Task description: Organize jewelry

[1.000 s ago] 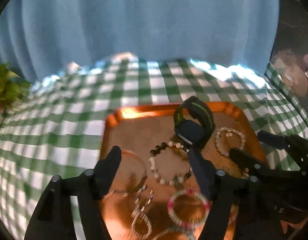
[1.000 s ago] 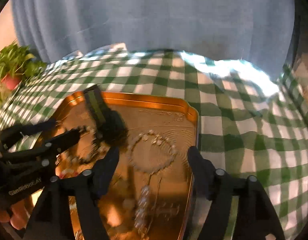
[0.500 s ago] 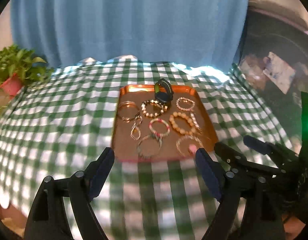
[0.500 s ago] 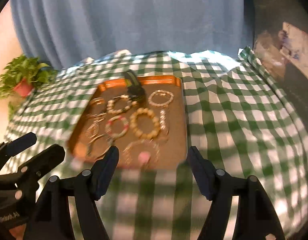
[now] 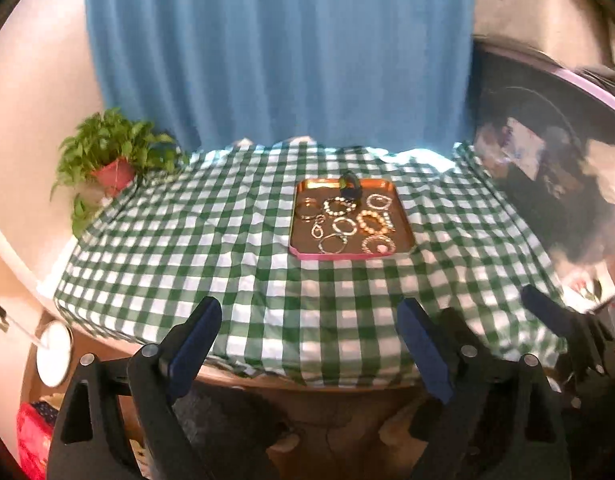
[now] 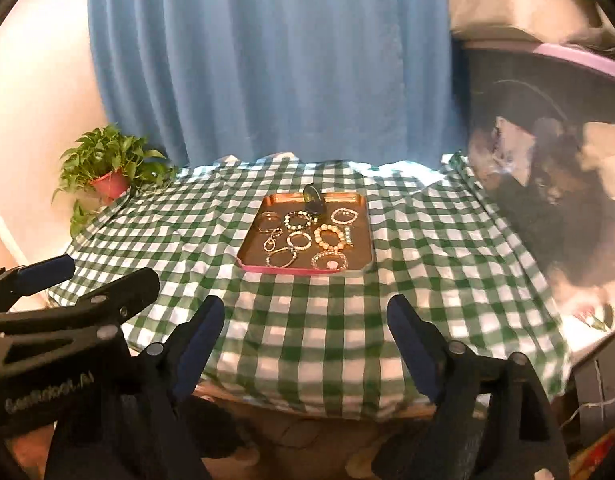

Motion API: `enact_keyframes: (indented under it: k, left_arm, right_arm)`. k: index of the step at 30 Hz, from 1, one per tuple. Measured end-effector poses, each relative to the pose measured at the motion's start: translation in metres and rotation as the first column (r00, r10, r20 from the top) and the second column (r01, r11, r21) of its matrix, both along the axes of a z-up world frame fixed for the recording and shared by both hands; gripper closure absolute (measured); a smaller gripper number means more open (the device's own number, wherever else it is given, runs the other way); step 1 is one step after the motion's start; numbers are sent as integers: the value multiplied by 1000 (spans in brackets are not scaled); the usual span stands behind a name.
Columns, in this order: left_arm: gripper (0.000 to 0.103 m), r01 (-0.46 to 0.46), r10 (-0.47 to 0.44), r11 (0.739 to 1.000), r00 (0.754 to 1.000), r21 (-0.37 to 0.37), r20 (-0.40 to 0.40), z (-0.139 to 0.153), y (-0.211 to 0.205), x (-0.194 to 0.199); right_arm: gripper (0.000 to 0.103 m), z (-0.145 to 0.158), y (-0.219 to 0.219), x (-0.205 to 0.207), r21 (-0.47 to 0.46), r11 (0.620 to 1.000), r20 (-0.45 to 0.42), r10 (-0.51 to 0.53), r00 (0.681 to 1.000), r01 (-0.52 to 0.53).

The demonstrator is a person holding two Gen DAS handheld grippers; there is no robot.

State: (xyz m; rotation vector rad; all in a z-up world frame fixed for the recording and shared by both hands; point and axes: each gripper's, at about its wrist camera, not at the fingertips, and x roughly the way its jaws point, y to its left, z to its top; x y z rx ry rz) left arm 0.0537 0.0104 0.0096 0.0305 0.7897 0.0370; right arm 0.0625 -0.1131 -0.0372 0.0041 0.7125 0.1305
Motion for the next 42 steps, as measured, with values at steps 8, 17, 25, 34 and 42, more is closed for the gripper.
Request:
enact_keyframes:
  k: [8, 17, 25, 34, 42]
  left_arm:
    - [6, 31, -30, 999, 998, -31, 50, 26, -11, -46]
    - [2, 58, -58, 998, 997, -4, 48, 32, -19, -51]
    - [2, 47, -47, 999, 998, 2, 40, 29, -21, -50]
    - [2, 34, -34, 999, 999, 8, 26, 21, -24, -45]
    - [2, 34, -34, 999, 999, 10, 10, 16, -26, -41]
  right_arm:
    - [21, 20, -6, -44, 19, 999, -38, -43, 998, 44]
    - [22, 35, -13, -61, 5, 997, -30, -77, 997, 78]
    - [22, 33, -16, -61, 16, 997, -44, -74, 996, 75]
    - [22, 29, -15, -58, 12, 997, -56, -78, 995, 79]
    - [22, 22, -17, -52, 17, 997, -73, -78, 994, 79]
